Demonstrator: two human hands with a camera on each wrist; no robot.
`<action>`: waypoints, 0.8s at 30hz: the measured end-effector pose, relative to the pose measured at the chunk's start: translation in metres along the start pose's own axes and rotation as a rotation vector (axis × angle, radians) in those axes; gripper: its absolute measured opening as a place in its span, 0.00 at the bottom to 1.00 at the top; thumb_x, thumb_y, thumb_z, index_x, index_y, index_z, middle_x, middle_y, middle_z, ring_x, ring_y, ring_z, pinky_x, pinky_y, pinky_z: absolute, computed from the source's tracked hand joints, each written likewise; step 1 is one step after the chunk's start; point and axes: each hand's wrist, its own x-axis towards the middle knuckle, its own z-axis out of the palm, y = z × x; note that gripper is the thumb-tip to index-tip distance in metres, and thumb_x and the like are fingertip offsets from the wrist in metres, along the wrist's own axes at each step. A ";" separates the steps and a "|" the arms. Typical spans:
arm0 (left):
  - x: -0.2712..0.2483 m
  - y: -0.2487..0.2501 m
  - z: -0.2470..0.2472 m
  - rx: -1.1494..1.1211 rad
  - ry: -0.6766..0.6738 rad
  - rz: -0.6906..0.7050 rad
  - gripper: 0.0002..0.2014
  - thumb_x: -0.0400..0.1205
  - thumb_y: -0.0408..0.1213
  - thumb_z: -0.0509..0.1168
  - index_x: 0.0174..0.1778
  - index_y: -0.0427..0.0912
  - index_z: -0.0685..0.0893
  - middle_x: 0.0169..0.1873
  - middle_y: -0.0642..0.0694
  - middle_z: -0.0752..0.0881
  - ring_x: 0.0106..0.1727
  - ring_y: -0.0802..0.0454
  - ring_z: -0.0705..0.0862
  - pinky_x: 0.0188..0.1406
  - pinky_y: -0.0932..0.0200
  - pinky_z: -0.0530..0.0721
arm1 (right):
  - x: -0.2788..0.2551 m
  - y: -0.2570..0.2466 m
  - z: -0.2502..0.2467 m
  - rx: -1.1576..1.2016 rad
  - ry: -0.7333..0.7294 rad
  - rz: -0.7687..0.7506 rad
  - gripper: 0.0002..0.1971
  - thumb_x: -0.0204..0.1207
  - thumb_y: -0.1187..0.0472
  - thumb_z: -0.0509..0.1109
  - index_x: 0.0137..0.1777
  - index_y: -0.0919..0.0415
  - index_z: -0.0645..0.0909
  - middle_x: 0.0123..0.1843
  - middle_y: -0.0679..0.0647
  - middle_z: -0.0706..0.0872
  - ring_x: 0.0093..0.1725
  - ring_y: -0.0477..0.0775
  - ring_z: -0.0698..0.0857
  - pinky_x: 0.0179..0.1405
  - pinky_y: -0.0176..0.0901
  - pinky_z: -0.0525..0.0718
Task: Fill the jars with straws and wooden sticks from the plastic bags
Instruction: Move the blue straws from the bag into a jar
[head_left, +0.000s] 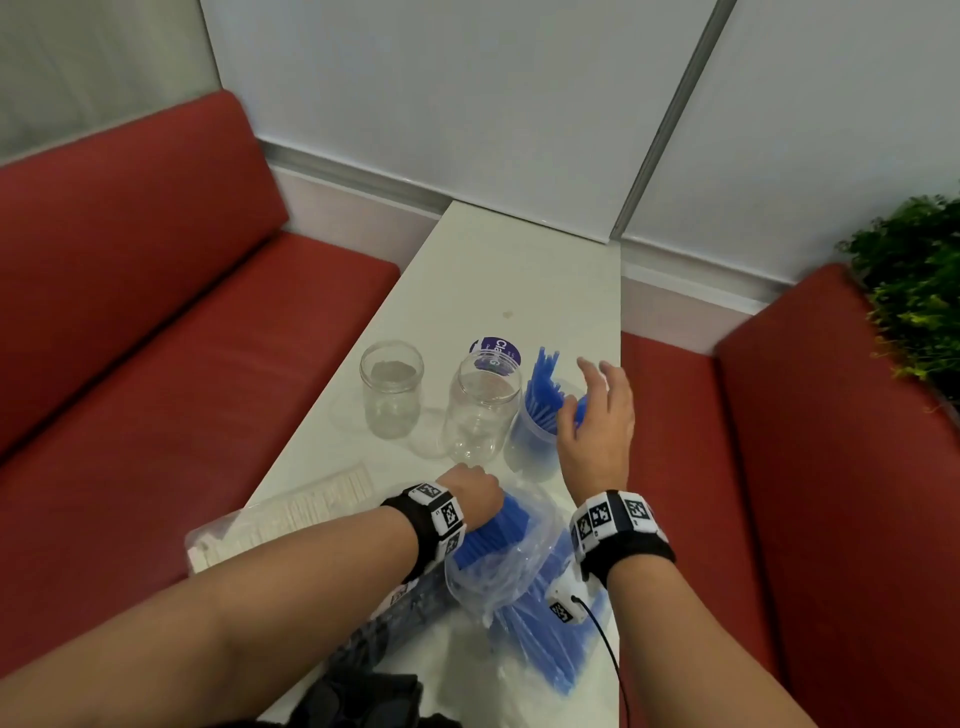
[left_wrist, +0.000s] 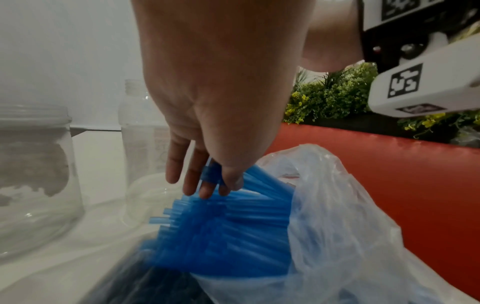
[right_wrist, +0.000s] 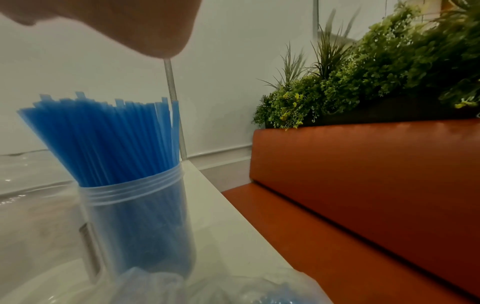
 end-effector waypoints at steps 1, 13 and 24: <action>0.000 -0.001 -0.001 -0.019 -0.016 -0.019 0.14 0.89 0.30 0.54 0.68 0.35 0.78 0.66 0.38 0.80 0.67 0.39 0.79 0.64 0.47 0.78 | -0.004 -0.002 0.000 0.064 -0.019 -0.025 0.20 0.83 0.65 0.64 0.74 0.56 0.77 0.71 0.57 0.80 0.72 0.58 0.77 0.75 0.56 0.75; -0.016 -0.002 -0.073 -0.157 -0.133 -0.121 0.15 0.87 0.29 0.59 0.69 0.30 0.80 0.66 0.36 0.82 0.67 0.39 0.82 0.65 0.48 0.78 | -0.059 -0.013 0.016 -0.114 -1.004 0.241 0.35 0.74 0.52 0.80 0.79 0.56 0.73 0.74 0.59 0.81 0.73 0.61 0.79 0.75 0.54 0.76; -0.042 -0.057 -0.090 -1.236 0.386 -0.083 0.31 0.81 0.34 0.68 0.81 0.43 0.67 0.52 0.45 0.87 0.50 0.51 0.86 0.52 0.57 0.86 | -0.049 -0.023 -0.001 0.687 -0.399 0.489 0.10 0.87 0.56 0.68 0.48 0.62 0.81 0.33 0.56 0.84 0.36 0.53 0.85 0.46 0.49 0.88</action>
